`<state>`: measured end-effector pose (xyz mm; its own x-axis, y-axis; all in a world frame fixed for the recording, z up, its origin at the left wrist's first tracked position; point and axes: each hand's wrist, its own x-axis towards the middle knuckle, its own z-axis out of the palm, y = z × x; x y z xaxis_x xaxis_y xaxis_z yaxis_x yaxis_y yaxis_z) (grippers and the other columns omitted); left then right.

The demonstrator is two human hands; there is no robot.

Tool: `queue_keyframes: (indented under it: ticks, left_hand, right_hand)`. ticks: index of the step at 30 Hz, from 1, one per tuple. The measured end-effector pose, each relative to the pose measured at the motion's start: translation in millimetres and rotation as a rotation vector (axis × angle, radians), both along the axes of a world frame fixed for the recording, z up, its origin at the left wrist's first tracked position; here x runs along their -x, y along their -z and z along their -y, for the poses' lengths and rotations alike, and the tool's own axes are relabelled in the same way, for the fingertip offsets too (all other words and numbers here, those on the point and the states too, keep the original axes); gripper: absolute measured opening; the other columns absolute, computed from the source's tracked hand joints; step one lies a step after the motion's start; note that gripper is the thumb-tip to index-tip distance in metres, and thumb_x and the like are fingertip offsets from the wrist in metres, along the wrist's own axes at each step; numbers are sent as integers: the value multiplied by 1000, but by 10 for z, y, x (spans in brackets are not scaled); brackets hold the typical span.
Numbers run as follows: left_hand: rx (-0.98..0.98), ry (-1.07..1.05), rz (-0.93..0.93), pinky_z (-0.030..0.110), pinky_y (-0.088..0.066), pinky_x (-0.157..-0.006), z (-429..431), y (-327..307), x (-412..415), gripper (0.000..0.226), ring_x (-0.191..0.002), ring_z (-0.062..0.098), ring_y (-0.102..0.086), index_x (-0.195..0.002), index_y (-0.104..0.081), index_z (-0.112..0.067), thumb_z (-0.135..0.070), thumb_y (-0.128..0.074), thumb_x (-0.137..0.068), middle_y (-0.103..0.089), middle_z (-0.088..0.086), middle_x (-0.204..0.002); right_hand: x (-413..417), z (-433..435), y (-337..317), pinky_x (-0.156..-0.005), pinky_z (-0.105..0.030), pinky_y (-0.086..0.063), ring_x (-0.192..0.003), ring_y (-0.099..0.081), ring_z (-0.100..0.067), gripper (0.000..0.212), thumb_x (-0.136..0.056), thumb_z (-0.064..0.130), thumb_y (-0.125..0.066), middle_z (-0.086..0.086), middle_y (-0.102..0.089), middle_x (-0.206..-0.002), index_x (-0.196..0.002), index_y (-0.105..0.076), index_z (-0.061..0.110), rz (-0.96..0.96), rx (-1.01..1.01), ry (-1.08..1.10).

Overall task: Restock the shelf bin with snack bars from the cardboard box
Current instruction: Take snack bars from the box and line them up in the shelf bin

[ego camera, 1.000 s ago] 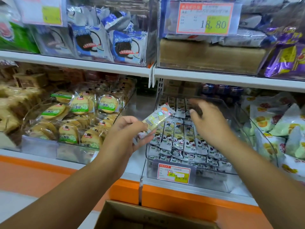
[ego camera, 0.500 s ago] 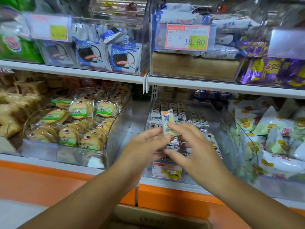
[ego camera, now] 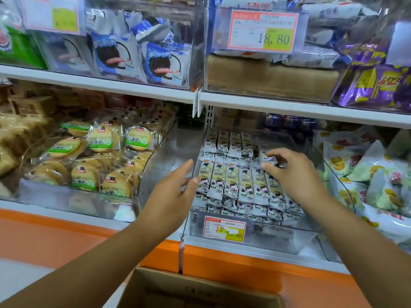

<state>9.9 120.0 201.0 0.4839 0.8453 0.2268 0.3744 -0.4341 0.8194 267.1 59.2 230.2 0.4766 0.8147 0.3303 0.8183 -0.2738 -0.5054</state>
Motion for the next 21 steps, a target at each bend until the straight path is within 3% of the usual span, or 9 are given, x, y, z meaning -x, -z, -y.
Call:
queue_keyframes:
  ticks: [3, 6, 7, 10, 13, 15, 17, 19, 21]
  left_hand:
    - [-6, 25, 17, 4, -31, -92, -16, 30, 2, 47, -120, -10, -40, -146, -31, -42, -27, -44, -103, -42, -28, -128]
    - [20, 31, 56, 17, -38, -103, -51, 62, 16, 47, -125, -5, -46, -143, -35, -46, -26, -47, -102, -51, -26, -131]
    - [26, 29, 59, 18, -39, -104, -54, 64, 22, 46, -123, -8, -48, -137, -36, -53, -25, -48, -102, -52, -33, -126]
    - [33, 24, 30, 0, -35, -94, -37, 17, 20, 52, -107, -29, -46, -109, -32, -72, -23, -48, -102, -51, -56, -97]
    - [31, 25, 24, -4, -33, -91, -39, 15, 18, 53, -105, -33, -43, -108, -31, -73, -24, -48, -102, -46, -61, -96]
    - [26, 21, 36, 3, -34, -96, -50, 45, 16, 51, -113, -25, -44, -118, -31, -70, -25, -48, -102, -49, -53, -110]
    - [52, 29, 45, 14, -35, -103, -56, 73, 19, 48, -125, -8, -47, -139, -35, -53, -27, -48, -101, -52, -30, -133]
    - [73, 28, 38, 20, -36, -107, -66, 70, 26, 51, -131, 1, -47, -149, -34, -37, -28, -49, -101, -51, -15, -143]
    - [90, 17, 52, 28, -40, -109, -81, 74, 40, 51, -130, 5, -50, -148, -36, -36, -29, -51, -100, -53, -11, -142]
  right_hand:
    - [-46, -158, 29, -96, -41, -47, -120, -51, -30, 44, -87, 43, -65, -10, -61, -127, -129, -58, 28, 11, 58, -10]
    - [-59, -273, 27, -103, -40, -42, -127, -48, -29, 49, -91, 39, -61, -8, -55, -138, -137, -51, 26, -5, 91, -32]
    - [-64, -301, 26, -103, -38, -41, -128, -48, -28, 49, -93, 37, -60, -7, -54, -139, -139, -49, 26, -10, 101, -34]
    - [-69, -347, 28, -99, -35, -43, -123, -52, -27, 49, -96, 33, -55, -5, -51, -142, -143, -44, 28, -20, 125, -34]
    - [-66, -344, 29, -91, -33, -45, -113, -58, -28, 48, -98, 32, -50, -6, -50, -144, -145, -39, 30, -11, 154, -37]
    - [-65, -332, 26, -90, -34, -46, -112, -59, -29, 48, -100, 33, -47, -5, -48, -145, -147, -36, 31, -6, 177, -36]
    - [-62, -322, 26, -92, -35, -46, -110, -59, -28, 49, -101, 34, -43, -6, -47, -146, -148, -31, 32, -1, 205, -45]
    - [-57, -312, 19, -89, -36, -48, -96, -62, -25, 51, -102, 35, -40, -10, -53, -139, -150, -24, 34, 0, 245, -54]
    - [-46, -292, 7, -76, -35, -50, -78, -62, -23, 54, -102, 36, -39, -13, -63, -122, -152, -18, 37, -30, 255, -57]
